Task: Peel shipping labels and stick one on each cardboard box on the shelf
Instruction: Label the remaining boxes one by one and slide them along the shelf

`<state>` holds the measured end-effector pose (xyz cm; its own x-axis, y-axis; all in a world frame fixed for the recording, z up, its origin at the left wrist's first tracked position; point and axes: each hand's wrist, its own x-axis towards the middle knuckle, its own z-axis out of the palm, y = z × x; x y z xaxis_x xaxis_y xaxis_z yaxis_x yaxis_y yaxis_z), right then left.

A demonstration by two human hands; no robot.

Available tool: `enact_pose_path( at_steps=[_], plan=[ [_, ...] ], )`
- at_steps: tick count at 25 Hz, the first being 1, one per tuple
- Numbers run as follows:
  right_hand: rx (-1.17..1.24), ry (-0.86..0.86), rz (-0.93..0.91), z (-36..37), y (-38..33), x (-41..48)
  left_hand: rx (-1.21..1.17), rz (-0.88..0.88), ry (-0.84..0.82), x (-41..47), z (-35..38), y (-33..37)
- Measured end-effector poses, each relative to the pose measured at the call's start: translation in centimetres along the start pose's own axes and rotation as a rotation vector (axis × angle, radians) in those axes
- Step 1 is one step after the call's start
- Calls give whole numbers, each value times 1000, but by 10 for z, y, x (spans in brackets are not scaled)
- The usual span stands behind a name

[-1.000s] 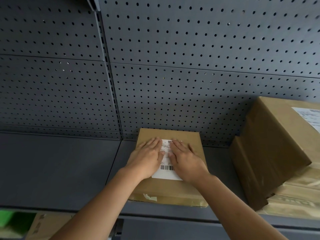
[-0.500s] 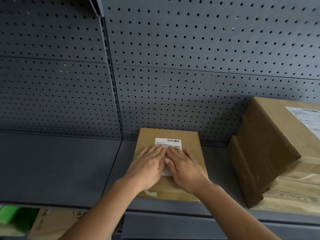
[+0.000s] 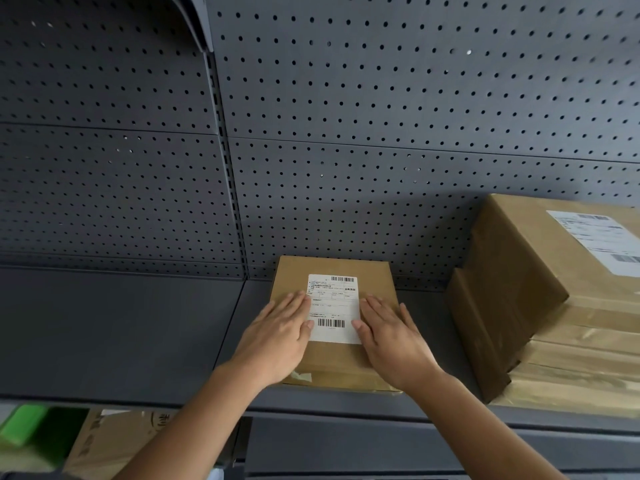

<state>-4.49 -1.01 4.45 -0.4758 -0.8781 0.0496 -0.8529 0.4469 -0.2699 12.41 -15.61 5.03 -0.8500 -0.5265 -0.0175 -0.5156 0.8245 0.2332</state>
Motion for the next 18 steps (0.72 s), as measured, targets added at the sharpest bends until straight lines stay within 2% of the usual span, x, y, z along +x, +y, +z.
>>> enact_pose_path(
  at_steps=[2, 5, 11, 15, 17, 18],
  plan=[
    [23, 14, -102, 2, -15, -12, -34, 60, 0, -13, 0, 15],
    [36, -51, -185, 11, -34, -29, -13, 125, -17, -31, 7, 29],
    [-86, -20, -133, 18, -20, -47, 33, 41, -10, -45, 11, 11],
    [-50, -3, 22, 9, 10, -62, 21, -99, -11, -58, 12, -13],
    [85, -32, 176, 5, 22, -66, -159, -250, -2, -63, 16, -25],
    [262, -63, 285, 0, 23, -68, -326, -358, -17, -65, 17, -28]
  ],
)
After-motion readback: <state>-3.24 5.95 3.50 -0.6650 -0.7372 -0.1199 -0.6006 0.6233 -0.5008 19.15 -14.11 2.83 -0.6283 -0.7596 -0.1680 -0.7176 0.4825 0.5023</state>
